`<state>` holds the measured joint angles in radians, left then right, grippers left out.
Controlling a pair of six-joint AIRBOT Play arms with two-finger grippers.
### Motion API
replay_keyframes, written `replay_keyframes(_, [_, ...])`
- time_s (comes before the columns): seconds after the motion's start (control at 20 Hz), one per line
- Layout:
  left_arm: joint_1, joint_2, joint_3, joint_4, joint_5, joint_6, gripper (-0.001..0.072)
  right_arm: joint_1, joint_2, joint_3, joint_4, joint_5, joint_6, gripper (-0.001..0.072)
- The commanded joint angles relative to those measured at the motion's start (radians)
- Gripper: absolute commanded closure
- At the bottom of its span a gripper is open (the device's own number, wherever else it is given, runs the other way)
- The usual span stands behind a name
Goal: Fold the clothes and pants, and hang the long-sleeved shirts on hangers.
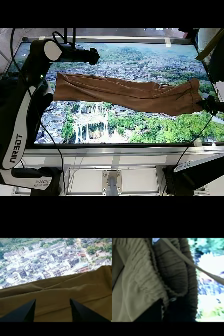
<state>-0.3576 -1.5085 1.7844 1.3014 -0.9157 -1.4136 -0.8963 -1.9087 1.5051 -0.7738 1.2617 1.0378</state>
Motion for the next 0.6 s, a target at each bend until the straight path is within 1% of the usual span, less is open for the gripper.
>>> replay_keyframes(0.0, [0.000, 0.000, 0.001, -0.001, -0.044, 0.001, 0.0433, 0.031, -0.001, 0.002, -0.006, -0.029, 0.000, 0.0677])
replay_keyframes(0.05, [0.000, 0.000, 0.001, -0.001, -0.043, 0.001, 0.0656, 0.032, 0.000, 0.002, 0.008, -0.023, 0.000, 0.0677])
replay_keyframes(0.1, [0.000, 0.000, 0.001, -0.001, -0.043, 0.001, 0.0699, 0.031, 0.000, 0.005, 0.035, 0.000, 0.000, 0.0677])
replay_keyframes(0.2, [-0.005, -0.004, 0.001, -0.001, -0.041, 0.001, 0.0700, 0.030, 0.011, 0.030, 0.080, 0.073, 0.000, 0.0678])
replay_keyframes(0.3, [-0.031, -0.021, 0.001, -0.002, -0.009, 0.001, 0.0700, 0.031, 0.035, 0.082, 0.128, 0.167, 0.000, 0.0678])
replay_keyframes(0.45, [-0.127, -0.112, 0.001, -0.036, 0.063, 0.000, 0.0701, 0.049, 0.106, 0.180, 0.290, 0.283, 0.002, 0.0678])
replay_keyframes(0.5, [-0.168, -0.158, 0.001, -0.068, 0.088, 0.000, 0.0701, 0.065, 0.134, 0.214, 0.332, 0.303, 0.011, 0.0679])
replay_keyframes(0.55, [-0.214, -0.215, 0.001, -0.106, 0.122, 0.000, 0.0701, 0.092, 0.163, 0.252, 0.341, 0.314, 0.045, 0.0679])
